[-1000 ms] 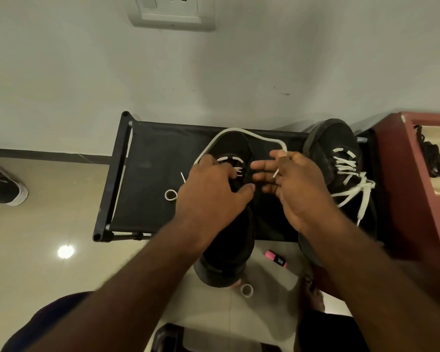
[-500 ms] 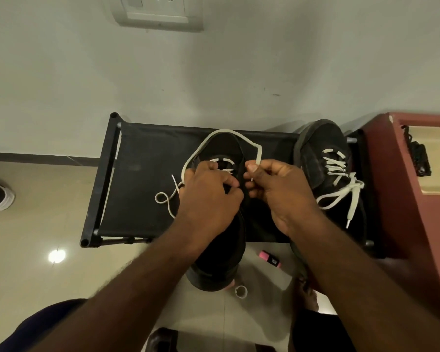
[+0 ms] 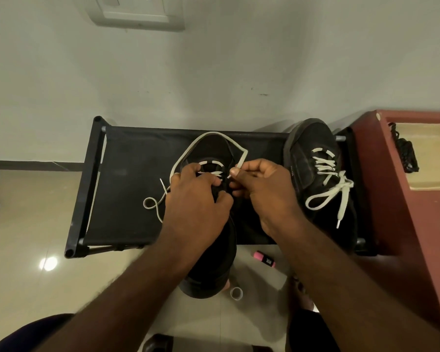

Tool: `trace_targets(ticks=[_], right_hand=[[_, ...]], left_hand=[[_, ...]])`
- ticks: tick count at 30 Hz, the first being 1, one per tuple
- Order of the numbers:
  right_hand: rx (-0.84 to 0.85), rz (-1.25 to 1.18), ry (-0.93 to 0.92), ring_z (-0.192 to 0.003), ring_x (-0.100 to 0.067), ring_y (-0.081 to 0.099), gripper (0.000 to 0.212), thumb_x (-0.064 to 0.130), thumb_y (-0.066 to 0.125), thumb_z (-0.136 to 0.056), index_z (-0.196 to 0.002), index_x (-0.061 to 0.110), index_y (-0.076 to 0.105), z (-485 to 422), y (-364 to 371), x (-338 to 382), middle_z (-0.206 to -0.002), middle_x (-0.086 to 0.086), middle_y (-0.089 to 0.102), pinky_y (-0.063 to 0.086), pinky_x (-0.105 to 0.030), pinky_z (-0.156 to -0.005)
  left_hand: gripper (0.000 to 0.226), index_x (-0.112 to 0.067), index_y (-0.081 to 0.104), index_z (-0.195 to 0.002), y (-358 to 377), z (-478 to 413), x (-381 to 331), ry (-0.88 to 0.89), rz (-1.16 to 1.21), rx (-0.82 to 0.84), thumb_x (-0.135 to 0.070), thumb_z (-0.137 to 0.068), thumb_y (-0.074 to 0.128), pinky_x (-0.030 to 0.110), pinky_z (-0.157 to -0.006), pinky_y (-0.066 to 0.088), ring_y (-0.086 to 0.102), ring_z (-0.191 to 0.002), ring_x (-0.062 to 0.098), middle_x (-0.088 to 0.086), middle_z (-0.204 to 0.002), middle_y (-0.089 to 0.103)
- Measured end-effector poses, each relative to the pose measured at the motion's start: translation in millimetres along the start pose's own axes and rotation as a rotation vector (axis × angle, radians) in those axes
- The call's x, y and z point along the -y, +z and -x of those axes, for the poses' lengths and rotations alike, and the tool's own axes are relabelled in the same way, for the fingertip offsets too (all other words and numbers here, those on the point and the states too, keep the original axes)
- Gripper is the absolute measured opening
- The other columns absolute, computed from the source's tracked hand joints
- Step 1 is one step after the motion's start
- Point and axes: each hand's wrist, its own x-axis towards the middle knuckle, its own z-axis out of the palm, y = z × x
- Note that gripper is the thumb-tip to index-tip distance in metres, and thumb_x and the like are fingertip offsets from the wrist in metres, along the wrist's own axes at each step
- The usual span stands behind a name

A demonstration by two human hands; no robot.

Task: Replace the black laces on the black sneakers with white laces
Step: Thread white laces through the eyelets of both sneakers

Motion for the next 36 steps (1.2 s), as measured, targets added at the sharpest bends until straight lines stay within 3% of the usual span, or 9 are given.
trace_targets(ticks=[5, 9, 21, 36], right_hand=[[0.02, 0.062, 0.014, -0.066, -0.007, 0.066, 0.006, 0.011, 0.075, -0.088, -0.085, 0.014, 0.07, 0.2, 0.9, -3.9, -0.072, 0.001, 0.072, 0.052, -0.02, -0.059], [-0.005, 0.034, 0.014, -0.064, -0.008, 0.064, 0.01, 0.008, 0.073, -0.089, -0.082, 0.014, 0.069, -0.4, 3.7, -3.2, -0.07, 0.0, 0.07, 0.051, -0.021, -0.057], [0.027, 0.057, 0.013, -0.063, -0.007, 0.062, 0.004, 0.01, 0.072, -0.089, -0.088, 0.012, 0.069, -0.8, 4.8, -3.2, -0.071, 0.0, 0.07, 0.051, -0.021, -0.058], [0.157, 0.17, -0.007, -0.068, -0.005, 0.065, 0.011, 0.008, 0.067, -0.093, -0.091, 0.017, 0.073, -8.0, -3.6, -0.8, -0.079, 0.0, 0.074, 0.054, -0.02, -0.064]], left_hand=[[0.033, -0.027, 0.064, -0.124, -1.7, -1.8, 0.2, -0.014, 0.042, 0.022, -0.031, -0.092, 0.06, 0.04, -0.113, 0.03, 0.025, -0.138, 0.018, -0.003, -0.151, 0.032], [0.036, -0.022, 0.062, -0.127, -0.6, -0.3, 1.6, -0.006, 0.039, -0.009, -0.03, -0.092, 0.06, 0.028, -0.105, 0.027, 0.028, -0.137, 0.017, -0.002, -0.151, 0.033], [0.034, -0.031, 0.064, -0.124, -3.8, -2.6, 0.4, -0.029, 0.112, 0.05, -0.029, -0.09, 0.061, 0.046, -0.114, 0.029, 0.023, -0.138, 0.019, -0.002, -0.149, 0.031], [0.032, -0.028, 0.066, -0.122, -3.8, -2.7, 0.8, -0.029, 0.117, 0.052, -0.029, -0.09, 0.062, 0.046, -0.115, 0.029, 0.024, -0.138, 0.019, -0.002, -0.15, 0.031]])
